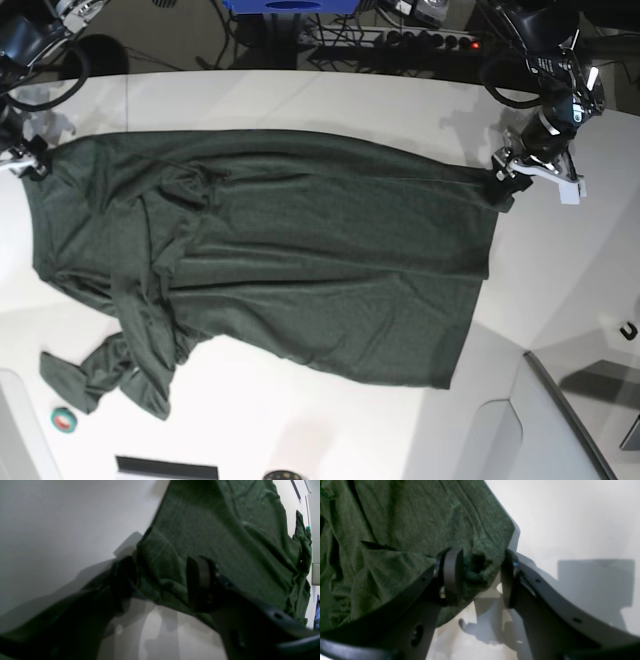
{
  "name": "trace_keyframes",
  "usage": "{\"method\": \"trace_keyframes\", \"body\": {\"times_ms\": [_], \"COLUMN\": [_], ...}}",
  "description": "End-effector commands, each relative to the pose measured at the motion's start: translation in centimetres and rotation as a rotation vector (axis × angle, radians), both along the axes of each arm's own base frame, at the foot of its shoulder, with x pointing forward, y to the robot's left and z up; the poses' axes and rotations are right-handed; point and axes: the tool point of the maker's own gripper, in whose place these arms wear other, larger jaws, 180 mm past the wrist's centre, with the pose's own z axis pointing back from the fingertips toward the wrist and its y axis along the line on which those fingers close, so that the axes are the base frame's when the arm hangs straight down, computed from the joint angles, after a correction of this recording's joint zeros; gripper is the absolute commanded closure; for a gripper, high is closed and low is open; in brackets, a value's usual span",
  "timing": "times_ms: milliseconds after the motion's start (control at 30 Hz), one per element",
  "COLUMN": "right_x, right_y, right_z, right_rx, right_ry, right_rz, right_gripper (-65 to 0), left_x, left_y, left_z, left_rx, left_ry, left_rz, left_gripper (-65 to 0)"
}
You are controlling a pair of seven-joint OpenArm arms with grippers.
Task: Layout the t-shirt on the table in an organized manner, then fold the t-shirt properly
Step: 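Hold the shirt corners with both grippers at the table edge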
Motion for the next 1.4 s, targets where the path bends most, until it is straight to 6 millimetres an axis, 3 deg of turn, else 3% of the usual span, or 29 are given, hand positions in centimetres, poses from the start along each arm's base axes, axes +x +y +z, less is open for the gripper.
{"method": "trace_keyframes", "body": {"times_ms": [0,100,867,933,1000,1033,1367], "right_x": [0.2,0.2,0.2,0.2,0.2,0.2,0.2], "right_y": [-0.6,-0.6,-0.5,-0.5,-0.5,-0.5,-0.5], "right_z": [0.5,0.5,0.4,0.4,0.4,0.4,0.4], "right_rx": [-0.017,-0.017,-0.016,-0.016,-0.016,-0.016,-0.016], "right_ry": [0.007,0.007,0.007,0.007,0.007,0.007,0.007], "right_rz": [0.015,0.015,0.015,0.015,0.015,0.015,0.015], "right_gripper": [-23.7,-23.7,-23.7,-23.7,-23.7,-23.7,-23.1], "left_x": [-3.2,-4.0,-4.3,-4.3,-4.3,-4.3,-4.4], "left_y": [-0.1,-0.1,-0.1,-0.1,-0.1,-0.1,0.4], "left_z": [-2.5,-2.8,-2.9,-2.9,-3.0,-3.0,-3.1], "left_rx": [0.021,0.018,0.021,0.020,0.019,0.019,0.025], "left_ry": [0.177,0.189,0.196,0.198,0.199,0.199,0.220], "left_rz": [-0.034,-0.032,-0.034,-0.034,-0.033,-0.033,0.000], "left_gripper": [-28.8,-26.0,-25.3,-18.4,-3.9,0.0,0.0]}}
